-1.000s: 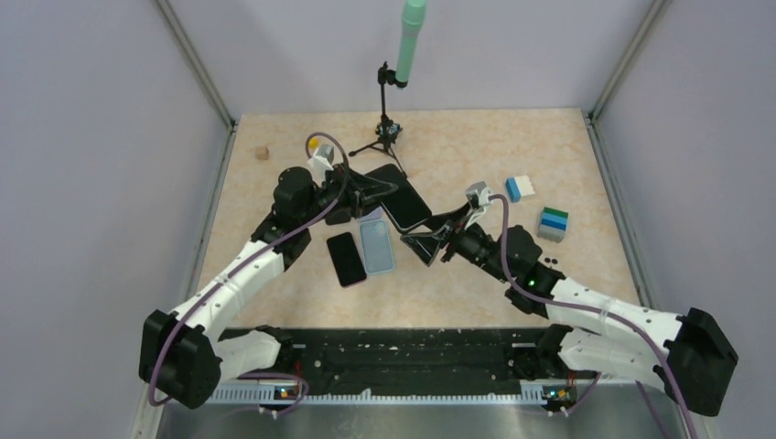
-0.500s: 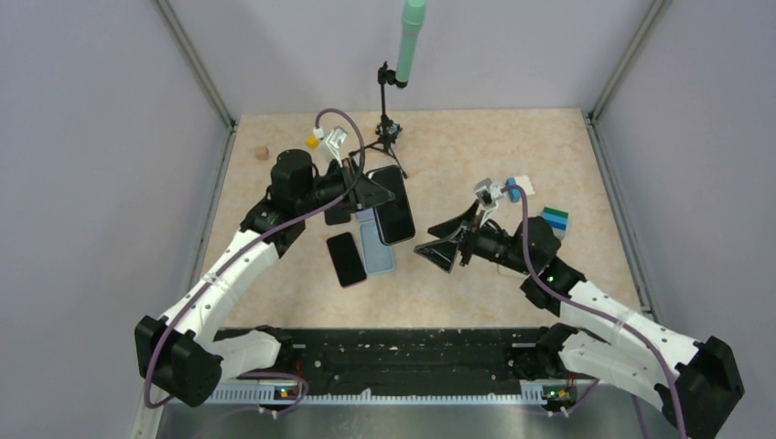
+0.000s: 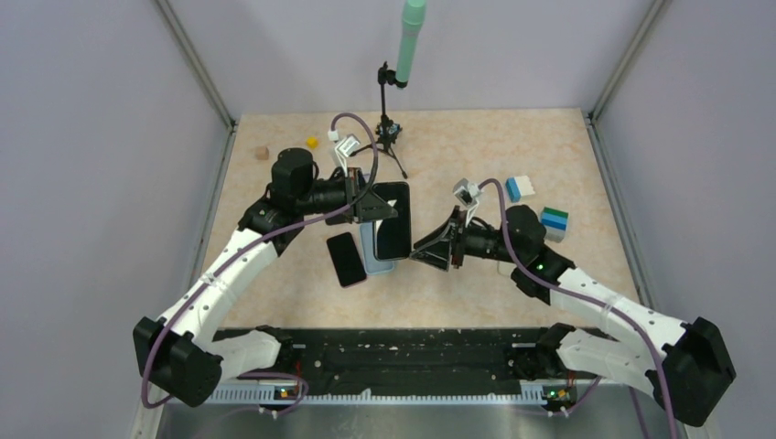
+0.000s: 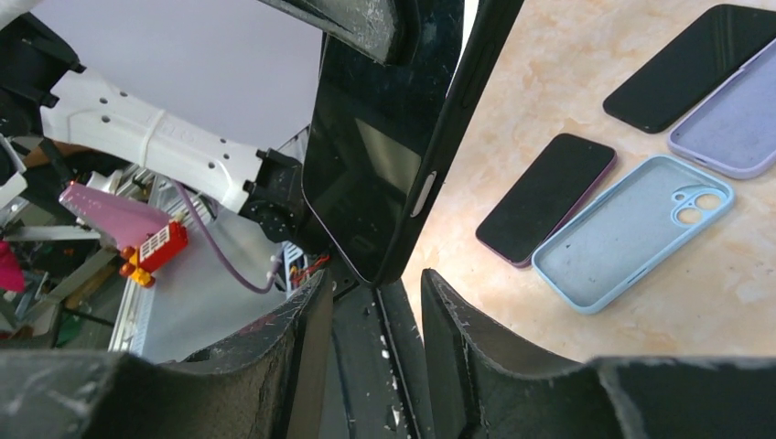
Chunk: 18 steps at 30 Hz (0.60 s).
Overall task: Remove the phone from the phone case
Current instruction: Remove the phone case from the phone.
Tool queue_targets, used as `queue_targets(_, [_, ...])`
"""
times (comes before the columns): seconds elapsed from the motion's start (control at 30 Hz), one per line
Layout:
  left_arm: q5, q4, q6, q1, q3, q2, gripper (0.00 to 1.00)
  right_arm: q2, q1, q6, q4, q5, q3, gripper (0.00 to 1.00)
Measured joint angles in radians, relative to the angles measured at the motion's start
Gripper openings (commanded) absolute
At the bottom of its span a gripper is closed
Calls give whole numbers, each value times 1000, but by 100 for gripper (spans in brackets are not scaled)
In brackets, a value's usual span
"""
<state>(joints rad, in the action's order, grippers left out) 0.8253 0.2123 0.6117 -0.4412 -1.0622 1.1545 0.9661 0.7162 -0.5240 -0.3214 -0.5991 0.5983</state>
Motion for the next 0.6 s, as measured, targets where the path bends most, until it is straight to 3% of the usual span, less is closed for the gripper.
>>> queue_targets(0.37, [43,-2,14,0,0,0,0,46,0,34,-3,-55,11,36])
queue_targets(0.5, [49,-2,16,0,0,0,0,54,0,55,-15,-71,11,19])
queue_targets(0.6, [47,-2,36,3,0,1,0,58,0,84,-33,-99,12,16])
